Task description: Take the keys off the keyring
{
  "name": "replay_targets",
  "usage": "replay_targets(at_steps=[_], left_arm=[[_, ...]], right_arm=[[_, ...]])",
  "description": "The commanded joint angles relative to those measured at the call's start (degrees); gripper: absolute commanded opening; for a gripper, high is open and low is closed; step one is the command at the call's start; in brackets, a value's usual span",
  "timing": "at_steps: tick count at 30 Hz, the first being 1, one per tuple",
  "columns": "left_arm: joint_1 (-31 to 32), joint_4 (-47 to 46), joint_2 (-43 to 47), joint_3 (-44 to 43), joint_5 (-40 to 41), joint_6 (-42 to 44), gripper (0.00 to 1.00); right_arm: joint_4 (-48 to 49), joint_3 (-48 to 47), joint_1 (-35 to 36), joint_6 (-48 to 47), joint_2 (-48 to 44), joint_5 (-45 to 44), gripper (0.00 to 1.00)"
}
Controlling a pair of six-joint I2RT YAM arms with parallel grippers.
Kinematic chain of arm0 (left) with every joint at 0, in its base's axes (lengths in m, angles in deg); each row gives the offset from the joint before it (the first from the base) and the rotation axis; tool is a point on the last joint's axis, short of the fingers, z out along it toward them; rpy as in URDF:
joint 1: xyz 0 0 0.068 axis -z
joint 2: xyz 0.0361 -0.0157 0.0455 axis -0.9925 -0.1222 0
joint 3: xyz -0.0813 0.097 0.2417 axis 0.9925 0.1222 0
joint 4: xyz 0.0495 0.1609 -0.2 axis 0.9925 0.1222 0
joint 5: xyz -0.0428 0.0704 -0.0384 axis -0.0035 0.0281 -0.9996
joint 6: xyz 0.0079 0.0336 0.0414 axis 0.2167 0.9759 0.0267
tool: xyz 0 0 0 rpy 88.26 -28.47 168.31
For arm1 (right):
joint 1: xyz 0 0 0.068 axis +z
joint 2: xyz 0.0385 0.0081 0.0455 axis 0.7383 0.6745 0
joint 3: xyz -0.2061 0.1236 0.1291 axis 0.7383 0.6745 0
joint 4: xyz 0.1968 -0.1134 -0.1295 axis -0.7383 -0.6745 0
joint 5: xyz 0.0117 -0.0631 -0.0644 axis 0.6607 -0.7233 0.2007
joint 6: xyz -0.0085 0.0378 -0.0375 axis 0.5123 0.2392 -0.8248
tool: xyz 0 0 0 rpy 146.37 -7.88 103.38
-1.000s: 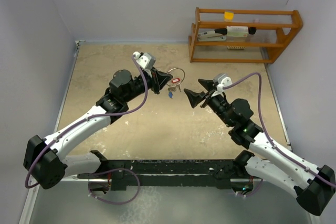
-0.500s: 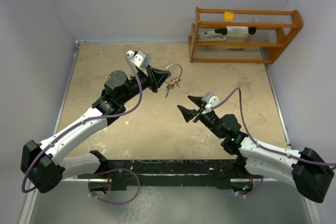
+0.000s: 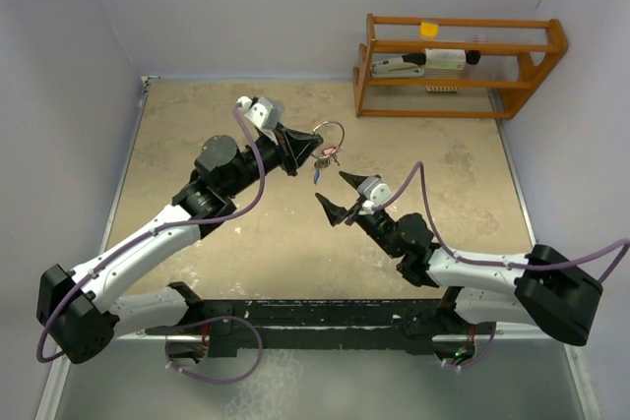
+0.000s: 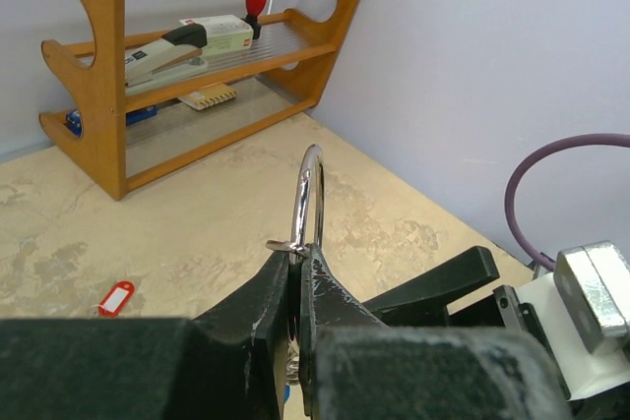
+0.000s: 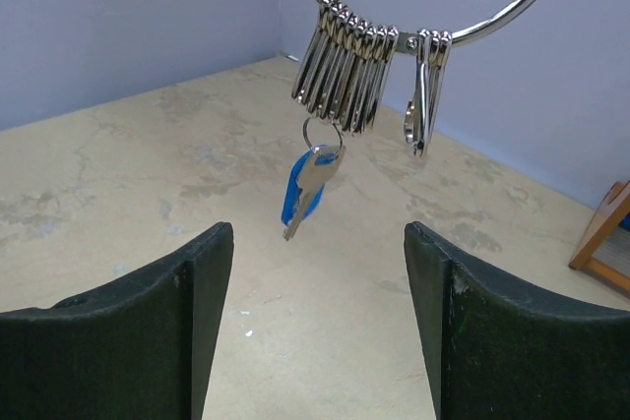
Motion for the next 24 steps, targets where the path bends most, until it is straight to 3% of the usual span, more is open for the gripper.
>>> replay_targets(at_steps=[1,20,24], left_arm=[[0.68,-3.42,2.38,-2.33,0.20,-0.51,0.00],[1.93,-3.85,3.02,-2.30,0.37,-0.02,0.00],[2.07,-3.80,2.98,-2.23,0.38,-0.03,0.00]], right_arm=[[7.30,-4.33,0.41,-3.04,2.12,-3.04,0.72],[8.46,-7.12,1.44,-3.32,6.80,-8.20,0.65],[8.16,-7.25,1.47,-3.31,6.86,-9.26,0.59]])
